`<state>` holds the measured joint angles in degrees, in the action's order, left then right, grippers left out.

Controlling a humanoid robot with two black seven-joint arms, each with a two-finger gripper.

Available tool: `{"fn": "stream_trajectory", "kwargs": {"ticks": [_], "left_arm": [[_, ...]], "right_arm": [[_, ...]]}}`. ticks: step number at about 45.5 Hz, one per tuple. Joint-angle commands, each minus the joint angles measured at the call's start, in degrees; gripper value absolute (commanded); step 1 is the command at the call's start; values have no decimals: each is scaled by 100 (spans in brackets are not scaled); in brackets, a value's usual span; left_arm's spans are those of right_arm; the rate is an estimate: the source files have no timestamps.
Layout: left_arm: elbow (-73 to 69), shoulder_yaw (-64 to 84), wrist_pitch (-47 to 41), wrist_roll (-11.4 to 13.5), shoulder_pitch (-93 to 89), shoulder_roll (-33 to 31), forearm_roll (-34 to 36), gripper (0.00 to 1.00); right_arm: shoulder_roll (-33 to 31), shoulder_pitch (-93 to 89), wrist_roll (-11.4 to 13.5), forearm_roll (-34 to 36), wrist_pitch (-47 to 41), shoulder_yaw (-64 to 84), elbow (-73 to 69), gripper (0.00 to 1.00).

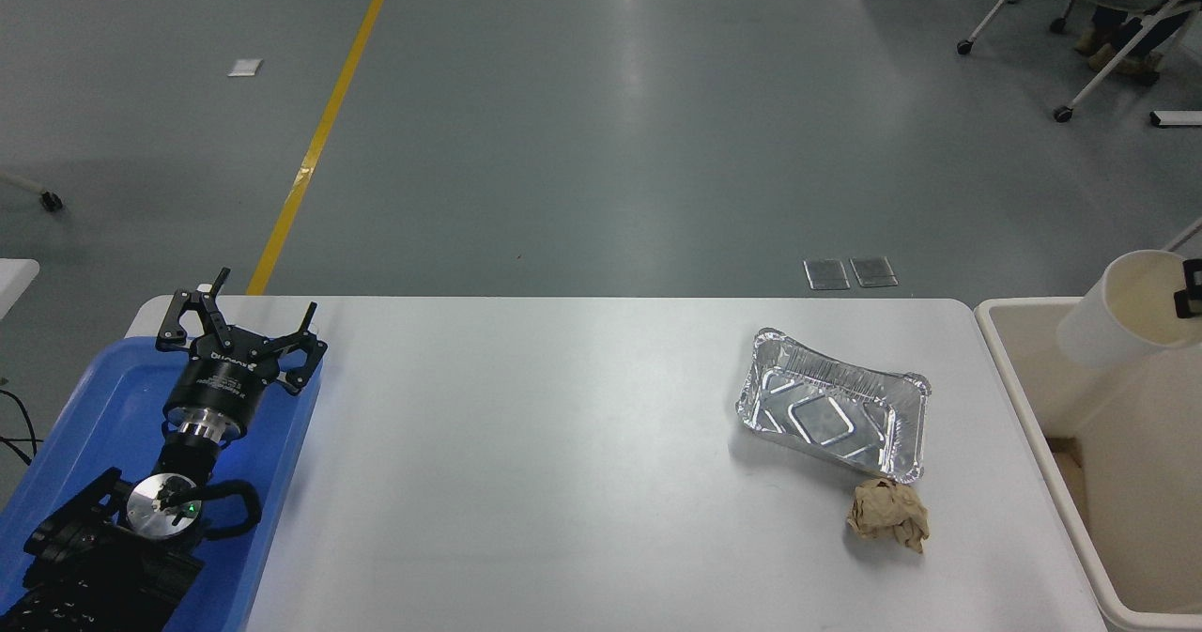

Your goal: Pick up paper cup place in dustbin

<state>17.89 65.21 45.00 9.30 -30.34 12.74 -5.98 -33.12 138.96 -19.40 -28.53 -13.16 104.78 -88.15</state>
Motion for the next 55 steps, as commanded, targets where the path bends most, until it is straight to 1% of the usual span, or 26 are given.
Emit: {"fn": "stream_trajectory", "kwargs": {"ticks": [1, 10, 17, 18, 24, 28, 33, 42, 47, 55], "left_arm": [[-5, 9, 0, 1, 2, 1, 0, 99], [-5, 0, 0, 2, 2, 1, 0, 99], [-5, 0, 0, 10, 2, 1, 0, 99], [-5, 9, 0, 10, 2, 1, -9, 99], [-5, 0, 0, 10, -7, 1, -9, 99], [-5, 9, 0, 10, -7, 1, -9, 99], [-5, 9, 0, 10, -7, 1, -9, 99], [-5, 9, 0, 10, -16, 1, -9, 99], [-5, 0, 0, 10, -16, 1, -9, 99], [-5, 0, 0, 10, -25, -8, -9, 99]], "right_arm": [[-677, -1176, 15, -12, 278, -89, 1729, 0], [-1284, -3285, -3, 32, 1017, -817, 3812, 0], [-1522, -5148, 6, 93, 1158, -2047, 5253, 0], [-1539, -5681, 6, 172, 1158, -2467, 5699, 0], [-1443, -7574, 15, 690, 1114, -3665, 7064, 0], [-1066, -8524, 32, 1182, 1061, -4236, 7706, 0], [-626, -9263, 94, 1780, 1053, -4545, 8058, 0], [-81, -9738, 384, 2501, 1079, -4659, 8094, 0], [200, -9914, 472, 2633, 1105, -4739, 8103, 0], [420, -10152, 507, 2634, 1158, -4826, 8103, 0]]}}
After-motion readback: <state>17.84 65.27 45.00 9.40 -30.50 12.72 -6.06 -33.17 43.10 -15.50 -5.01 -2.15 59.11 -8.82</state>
